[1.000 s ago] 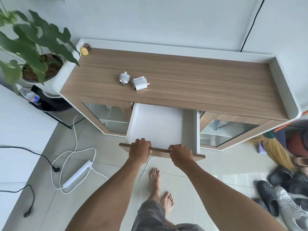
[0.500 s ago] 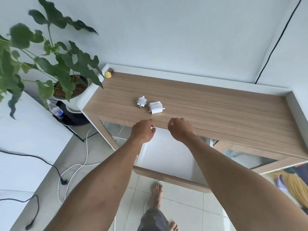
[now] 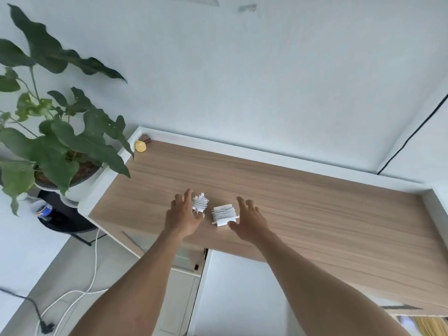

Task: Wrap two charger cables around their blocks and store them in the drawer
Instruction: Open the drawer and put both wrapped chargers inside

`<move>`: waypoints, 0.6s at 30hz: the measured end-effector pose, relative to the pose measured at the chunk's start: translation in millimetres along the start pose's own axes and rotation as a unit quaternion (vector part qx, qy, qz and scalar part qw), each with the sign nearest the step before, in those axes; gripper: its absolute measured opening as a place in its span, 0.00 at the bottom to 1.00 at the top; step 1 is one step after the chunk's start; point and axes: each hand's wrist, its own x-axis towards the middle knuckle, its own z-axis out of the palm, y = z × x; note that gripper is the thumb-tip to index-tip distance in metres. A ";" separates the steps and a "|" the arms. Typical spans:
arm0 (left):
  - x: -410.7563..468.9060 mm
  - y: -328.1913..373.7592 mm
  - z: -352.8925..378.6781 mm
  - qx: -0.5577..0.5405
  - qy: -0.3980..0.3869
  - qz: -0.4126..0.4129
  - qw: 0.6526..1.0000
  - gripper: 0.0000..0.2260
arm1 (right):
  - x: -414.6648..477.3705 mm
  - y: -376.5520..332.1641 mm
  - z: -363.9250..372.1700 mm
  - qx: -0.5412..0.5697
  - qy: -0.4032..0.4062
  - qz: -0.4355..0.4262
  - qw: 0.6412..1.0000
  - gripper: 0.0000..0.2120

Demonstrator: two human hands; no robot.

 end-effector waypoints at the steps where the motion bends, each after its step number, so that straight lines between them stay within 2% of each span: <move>1: 10.5 -1.9 2.1 0.001 -0.018 -0.003 1.000 0.39 | 7.4 -0.7 2.1 0.005 -0.008 0.006 1.000 0.38; 4: 38.6 0.4 8.7 -0.017 -0.052 -0.025 0.998 0.45 | 25.2 -1.8 10.2 0.053 -0.029 0.048 0.997 0.42; 8: 63.5 5.8 21.3 0.015 -0.058 0.001 0.998 0.46 | 39.3 -3.4 25.8 0.063 -0.033 0.053 0.996 0.44; 13: 79.3 3.3 28.8 0.041 -0.090 0.041 0.994 0.43 | 53.7 -1.4 39.9 0.052 -0.018 0.060 0.997 0.45; 18: 84.5 -4.3 25.6 0.043 -0.082 0.060 0.994 0.36 | 63.4 -7.0 49.5 0.054 -0.006 0.070 0.996 0.45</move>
